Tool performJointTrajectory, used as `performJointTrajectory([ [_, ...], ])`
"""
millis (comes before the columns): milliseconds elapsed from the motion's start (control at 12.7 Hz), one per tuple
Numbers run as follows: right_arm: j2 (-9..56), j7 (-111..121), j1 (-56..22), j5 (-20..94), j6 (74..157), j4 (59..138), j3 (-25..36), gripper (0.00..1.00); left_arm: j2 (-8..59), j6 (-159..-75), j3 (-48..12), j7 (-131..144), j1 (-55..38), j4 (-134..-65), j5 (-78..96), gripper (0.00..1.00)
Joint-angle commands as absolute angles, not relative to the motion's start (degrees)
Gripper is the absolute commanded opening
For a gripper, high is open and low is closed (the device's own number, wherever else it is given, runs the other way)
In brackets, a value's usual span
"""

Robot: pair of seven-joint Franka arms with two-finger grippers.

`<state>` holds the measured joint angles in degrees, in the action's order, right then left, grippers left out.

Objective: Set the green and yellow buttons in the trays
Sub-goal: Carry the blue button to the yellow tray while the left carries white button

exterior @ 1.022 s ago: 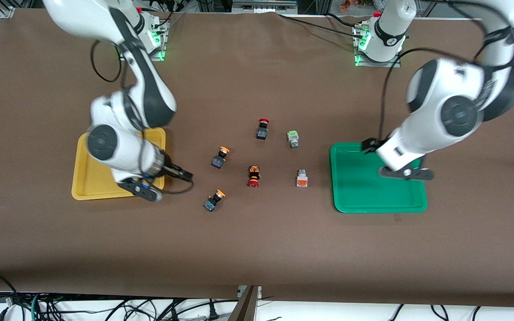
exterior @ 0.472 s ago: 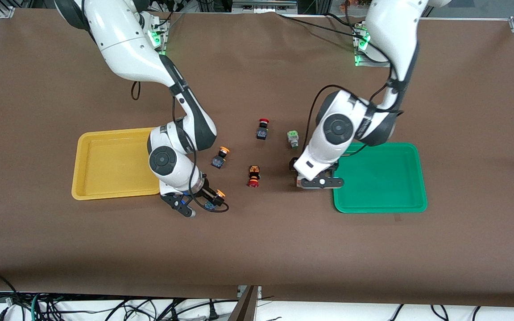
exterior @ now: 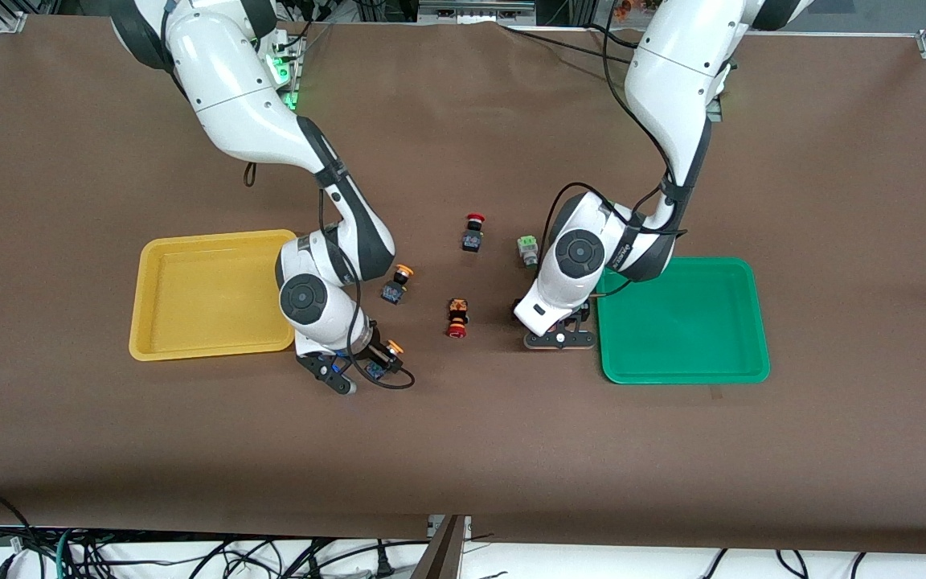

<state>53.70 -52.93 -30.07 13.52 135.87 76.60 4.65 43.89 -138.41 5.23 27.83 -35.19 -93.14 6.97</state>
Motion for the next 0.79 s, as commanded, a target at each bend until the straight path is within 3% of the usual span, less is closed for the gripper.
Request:
performJointTrajectory([
  [0, 53.1, -51.3, -28.6, 15.2, 131.6, 74.6, 3.6, 0.12, 44.0, -138.0, 6.2, 27.5, -36.4, -91.5, 7.6, 0.1],
  [79, 51.6, -48.5, -27.3, 15.3, 126.9, 73.9, 3.6, 0.0, 43.7, -137.6, 6.2, 27.3, -36.3, -91.5, 7.6, 0.06],
  [157, 49.9, -45.2, -25.5, 15.3, 122.8, 73.7, 3.6, 0.0, 42.8, -136.9, 6.2, 27.5, -36.3, -91.3, 7.6, 0.0],
  [315, 45.8, -35.1, -23.3, 15.2, 115.4, 75.1, 4.3, 0.0, 38.0, -129.3, 6.6, 27.6, -35.7, -91.1, 7.5, 0.0],
  [472, 39.2, -22.9, -23.1, 14.9, 111.5, 83.9, 9.9, 0.0, 32.4, -118.5, 8.9, 27.3, -34.0, -91.1, 7.4, 0.01],
  [629, 32.7, -10.0, -23.1, 14.6, 115.2, 96.4, 15.3, 0.0, 31.3, -108.8, 10.1, 19.2, -28.6, -91.6, 6.1, 0.06],
  [708, 30.9, -5.4, -23.1, 15.0, 118.8, 102.5, 16.9, 0.0, 31.7, -108.6, 10.1, 11.7, -25.6, -92.4, 5.5, 0.07],
])
